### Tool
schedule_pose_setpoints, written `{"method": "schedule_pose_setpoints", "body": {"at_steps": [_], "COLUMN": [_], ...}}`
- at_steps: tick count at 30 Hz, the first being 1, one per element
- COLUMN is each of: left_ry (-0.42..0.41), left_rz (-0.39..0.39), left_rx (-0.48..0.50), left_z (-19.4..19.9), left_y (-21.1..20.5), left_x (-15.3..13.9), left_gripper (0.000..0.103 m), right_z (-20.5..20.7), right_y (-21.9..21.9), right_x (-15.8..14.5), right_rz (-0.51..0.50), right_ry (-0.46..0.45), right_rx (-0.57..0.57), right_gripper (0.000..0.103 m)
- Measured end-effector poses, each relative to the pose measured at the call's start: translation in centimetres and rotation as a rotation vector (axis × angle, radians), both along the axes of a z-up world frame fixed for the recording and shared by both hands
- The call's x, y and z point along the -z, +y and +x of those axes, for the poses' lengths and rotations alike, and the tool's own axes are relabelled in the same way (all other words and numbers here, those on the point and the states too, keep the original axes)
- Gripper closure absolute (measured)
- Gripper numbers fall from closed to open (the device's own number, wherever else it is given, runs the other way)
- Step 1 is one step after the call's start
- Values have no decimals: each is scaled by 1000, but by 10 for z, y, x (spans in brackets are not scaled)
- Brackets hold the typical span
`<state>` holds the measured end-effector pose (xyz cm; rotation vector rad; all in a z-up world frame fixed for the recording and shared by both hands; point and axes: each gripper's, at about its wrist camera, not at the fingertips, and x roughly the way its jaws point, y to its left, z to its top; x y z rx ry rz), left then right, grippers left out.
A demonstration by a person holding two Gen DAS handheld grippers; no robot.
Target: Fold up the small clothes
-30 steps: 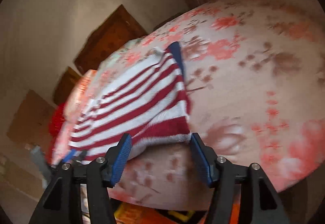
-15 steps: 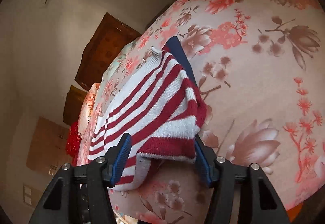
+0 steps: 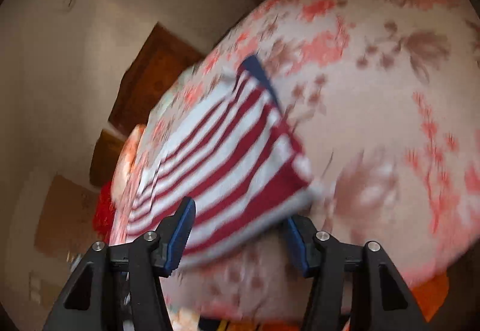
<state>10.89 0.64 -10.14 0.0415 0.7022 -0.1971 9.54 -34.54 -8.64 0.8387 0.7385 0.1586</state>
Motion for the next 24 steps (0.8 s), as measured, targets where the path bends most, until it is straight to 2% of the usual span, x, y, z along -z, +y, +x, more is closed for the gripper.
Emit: {"method": "schedule_pose_setpoints", "body": {"at_steps": [5,6,7,8,10,13,19,22,24], "left_ry": [2,4,10,15,28,58,72,61,89], "left_rz": [1,2,5,7,16,21,48,64,49], "left_rx": [-3,-3,-3,-4,-5,22,117,136,142], "left_z": [0,0,1,1,0,-4,-25,-19,-4], "left_y": [-1,-1,-1,-2,-3,-7,-38,-56,-68], "left_x": [0,0,-1,-1,-3,-5,-18,-32,-39], "left_gripper": [0,0,0,0,0,0,0,0,0], "right_z": [34,41,46,49,42,25,-2,-11,-15], "right_y": [0,1,3,3,-3,-17,-44,-62,-66], "right_x": [-8,-8,-7,-5,2,11,4,5,5], "right_rz": [-91,-110,-134,-159,-119,-45,-65,-64,-70], "right_ry": [9,5,8,25,9,-34,-77,-81,-84], "right_rx": [22,19,13,11,9,16,75,106,113], "right_gripper": [48,55,74,82,91,92,92,92,92]}}
